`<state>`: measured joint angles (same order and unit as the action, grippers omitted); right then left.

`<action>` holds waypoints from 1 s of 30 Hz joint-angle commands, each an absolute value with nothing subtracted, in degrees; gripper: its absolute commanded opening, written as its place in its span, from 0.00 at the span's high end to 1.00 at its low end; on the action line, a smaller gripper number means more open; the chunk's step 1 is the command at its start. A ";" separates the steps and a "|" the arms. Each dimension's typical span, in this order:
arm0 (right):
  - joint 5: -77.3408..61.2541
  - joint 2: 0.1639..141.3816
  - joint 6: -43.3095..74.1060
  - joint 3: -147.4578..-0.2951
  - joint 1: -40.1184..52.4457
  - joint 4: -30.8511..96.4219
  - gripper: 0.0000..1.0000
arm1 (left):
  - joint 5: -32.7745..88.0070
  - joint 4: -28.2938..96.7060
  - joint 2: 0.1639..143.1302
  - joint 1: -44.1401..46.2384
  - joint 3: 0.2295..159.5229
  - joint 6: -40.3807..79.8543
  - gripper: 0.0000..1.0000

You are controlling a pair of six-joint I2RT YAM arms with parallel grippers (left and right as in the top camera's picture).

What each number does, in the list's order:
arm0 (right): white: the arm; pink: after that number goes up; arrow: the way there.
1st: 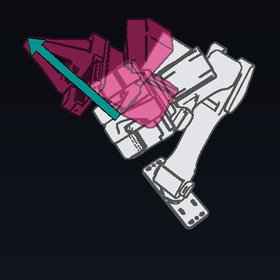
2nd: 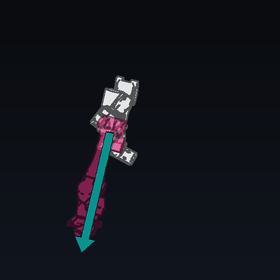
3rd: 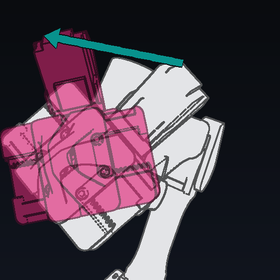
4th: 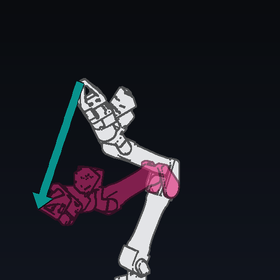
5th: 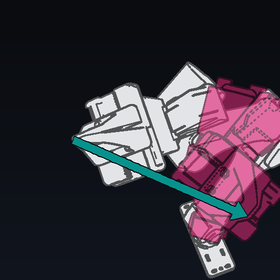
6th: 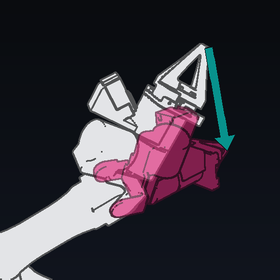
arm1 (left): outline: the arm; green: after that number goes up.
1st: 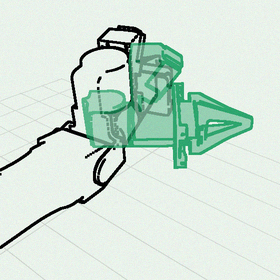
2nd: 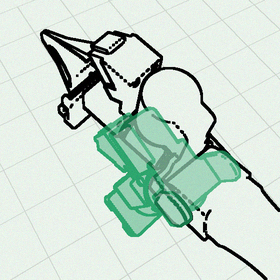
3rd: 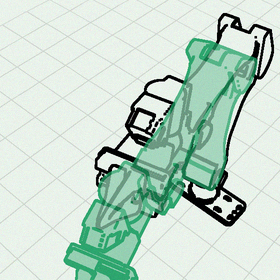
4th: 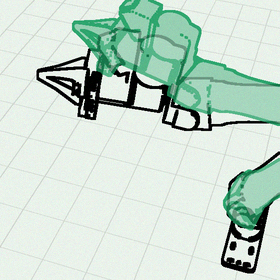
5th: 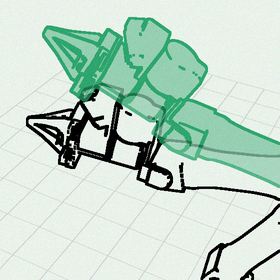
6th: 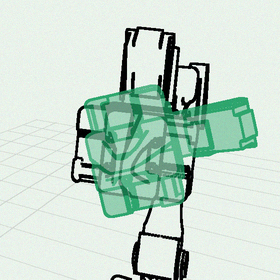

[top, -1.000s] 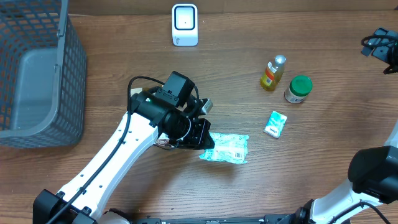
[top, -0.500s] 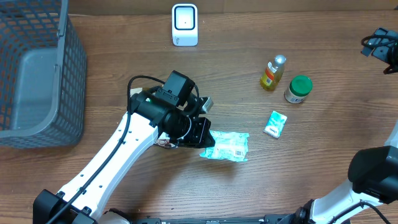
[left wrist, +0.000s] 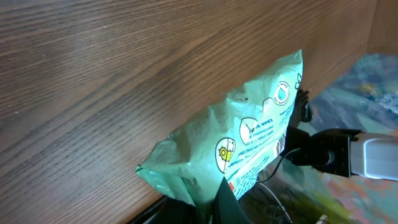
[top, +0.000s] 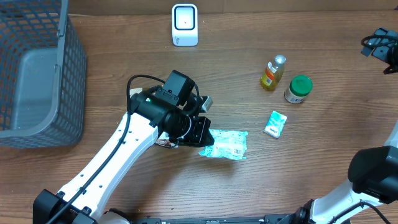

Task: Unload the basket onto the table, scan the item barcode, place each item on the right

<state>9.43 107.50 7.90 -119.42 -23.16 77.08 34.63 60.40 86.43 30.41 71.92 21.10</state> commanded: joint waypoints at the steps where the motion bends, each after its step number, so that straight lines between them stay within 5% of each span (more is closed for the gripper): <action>1: 9.85 107.15 8.14 -119.92 -23.22 76.82 0.00 | 33.91 60.20 85.60 30.79 72.14 21.91 0.96; 30: 9.85 107.15 8.14 -119.92 -23.22 76.82 0.00 | 34.09 58.26 85.60 30.79 72.14 21.93 0.96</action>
<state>9.43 107.50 7.90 -119.42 -23.16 77.12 33.76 58.48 86.41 30.41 71.92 21.10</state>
